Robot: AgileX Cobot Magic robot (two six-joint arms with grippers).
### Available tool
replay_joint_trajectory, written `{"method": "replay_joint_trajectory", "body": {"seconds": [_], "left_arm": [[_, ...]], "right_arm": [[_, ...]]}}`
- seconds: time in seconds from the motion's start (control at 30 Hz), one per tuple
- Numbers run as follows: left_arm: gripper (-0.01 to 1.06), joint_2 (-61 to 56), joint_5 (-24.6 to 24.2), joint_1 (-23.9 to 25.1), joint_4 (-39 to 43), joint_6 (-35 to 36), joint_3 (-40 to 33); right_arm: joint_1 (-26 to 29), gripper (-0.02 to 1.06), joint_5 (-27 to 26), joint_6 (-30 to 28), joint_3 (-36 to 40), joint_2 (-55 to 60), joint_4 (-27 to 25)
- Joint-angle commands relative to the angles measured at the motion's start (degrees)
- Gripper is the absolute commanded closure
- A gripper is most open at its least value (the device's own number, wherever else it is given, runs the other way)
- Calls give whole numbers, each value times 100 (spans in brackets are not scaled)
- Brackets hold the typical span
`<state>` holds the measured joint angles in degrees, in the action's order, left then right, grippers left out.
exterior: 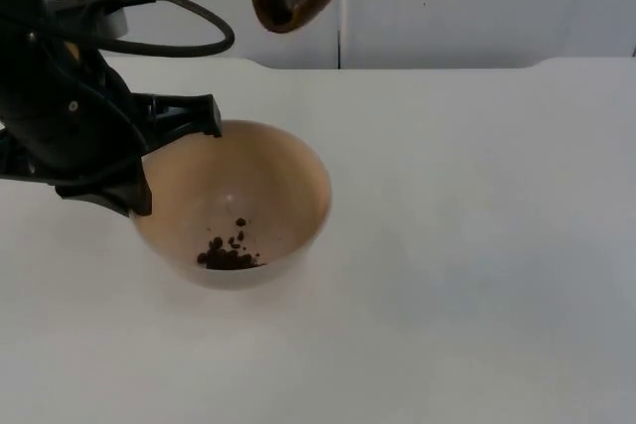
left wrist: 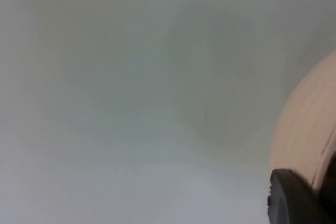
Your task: Pick up the bowl with the left hand and pour the coffee beans from the cup into the bowl with the right hand.
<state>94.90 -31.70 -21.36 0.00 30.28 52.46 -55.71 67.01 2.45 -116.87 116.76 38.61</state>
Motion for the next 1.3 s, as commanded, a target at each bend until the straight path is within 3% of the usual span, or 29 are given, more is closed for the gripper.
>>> {"method": "replay_joint_trajectory", "body": {"seconds": [0.0,0.13,0.2,0.47,0.5,0.63,1.0,1.27], "left_arm": [[105,-2,56,14,-53,43,-8],[105,-2,56,14,-53,43,-8],[105,-2,56,14,-53,43,-8],[105,-2,57,14,-64,43,-8],[105,-2,57,14,-64,43,-8],[105,-2,57,14,-76,43,-8],[105,-2,57,14,-76,43,-8],[105,-2,67,14,-54,43,-8]], "right_arm": [[131,105,-91,-51,-19,-71,-489],[456,105,-256,-73,-19,-71,-1333],[526,105,-277,-92,-19,-71,-1470],[1140,105,-301,-533,-19,-71,-2945],[1140,105,-301,-533,-19,-71,-2945],[1552,105,-260,-767,-19,-71,-3861],[2388,105,-370,-632,281,-71,-4087],[2868,105,-1443,-409,1572,-71,-4192]]}}
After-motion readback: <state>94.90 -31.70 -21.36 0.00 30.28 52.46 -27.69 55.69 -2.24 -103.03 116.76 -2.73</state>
